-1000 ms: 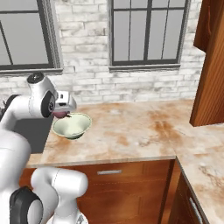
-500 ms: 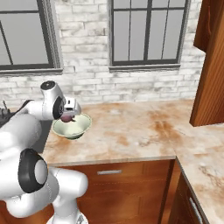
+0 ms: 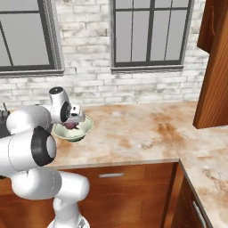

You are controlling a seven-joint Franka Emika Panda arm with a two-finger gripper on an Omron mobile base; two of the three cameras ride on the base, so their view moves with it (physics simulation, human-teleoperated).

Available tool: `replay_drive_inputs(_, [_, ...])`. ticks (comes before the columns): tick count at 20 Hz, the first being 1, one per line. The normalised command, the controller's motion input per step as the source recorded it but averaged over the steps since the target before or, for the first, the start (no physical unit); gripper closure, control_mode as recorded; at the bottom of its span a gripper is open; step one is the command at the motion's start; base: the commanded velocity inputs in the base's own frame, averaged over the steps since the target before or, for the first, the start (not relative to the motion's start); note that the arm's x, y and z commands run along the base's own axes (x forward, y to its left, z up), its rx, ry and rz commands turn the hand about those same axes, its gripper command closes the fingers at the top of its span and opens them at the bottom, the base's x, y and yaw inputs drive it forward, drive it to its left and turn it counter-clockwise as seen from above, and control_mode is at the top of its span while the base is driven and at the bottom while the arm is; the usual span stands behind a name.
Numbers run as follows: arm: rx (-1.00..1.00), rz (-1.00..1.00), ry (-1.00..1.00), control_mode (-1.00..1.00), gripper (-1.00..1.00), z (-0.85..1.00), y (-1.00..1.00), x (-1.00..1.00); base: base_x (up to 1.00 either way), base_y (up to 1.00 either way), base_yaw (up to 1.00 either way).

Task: Pick the onions from the cabinet and place them in one bowl. Pick the cucumber from the sink and place it in the other bowl.

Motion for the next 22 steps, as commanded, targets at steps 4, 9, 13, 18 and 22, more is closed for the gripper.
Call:
replay_drive_inputs(4, [0.02,-0.06,0.01,-1.00,1.00,-0.32,0.00,0.00,0.00,0.00,0.00])
replay_drive_inputs(9, [0.01,-0.05,0.00,-1.00,-1.00,-0.16,0.06,0.00,0.00,0.00,0.00])
replay_drive_inputs(13, [0.00,-0.01,0.00,-1.00,-1.00,0.01,0.06,0.02,0.00,0.00,0.00])
replay_drive_inputs(18, [-0.06,0.00,0.00,-1.00,-1.00,0.21,0.02,0.00,0.00,0.00,0.00])
replay_drive_inputs(22, [-0.10,0.00,0.00,-1.00,-1.00,0.29,-0.01,0.03,0.00,0.00,0.00])
